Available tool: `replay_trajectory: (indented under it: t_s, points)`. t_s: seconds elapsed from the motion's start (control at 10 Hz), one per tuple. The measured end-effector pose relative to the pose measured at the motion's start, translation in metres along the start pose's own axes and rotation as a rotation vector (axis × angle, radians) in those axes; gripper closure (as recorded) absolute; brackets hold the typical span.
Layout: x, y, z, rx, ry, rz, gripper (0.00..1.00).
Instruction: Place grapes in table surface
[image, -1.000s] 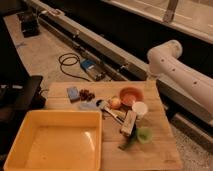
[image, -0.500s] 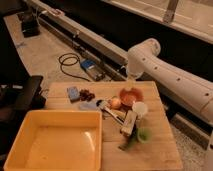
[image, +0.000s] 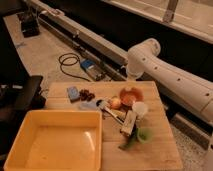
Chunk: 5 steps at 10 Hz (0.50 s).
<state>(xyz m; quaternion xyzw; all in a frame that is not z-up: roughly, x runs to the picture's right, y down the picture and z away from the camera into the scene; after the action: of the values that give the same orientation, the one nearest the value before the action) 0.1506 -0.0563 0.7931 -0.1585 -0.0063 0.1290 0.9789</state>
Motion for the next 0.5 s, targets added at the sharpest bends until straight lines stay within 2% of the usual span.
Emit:
replay_trajectory:
  t_s: [0.2, 0.5]
  points:
    - [-0.007, 0.000, 0.016, -0.050, -0.010, -0.007, 0.20]
    - [-0.046, 0.015, 0.050, -0.131, -0.046, -0.047, 0.20]
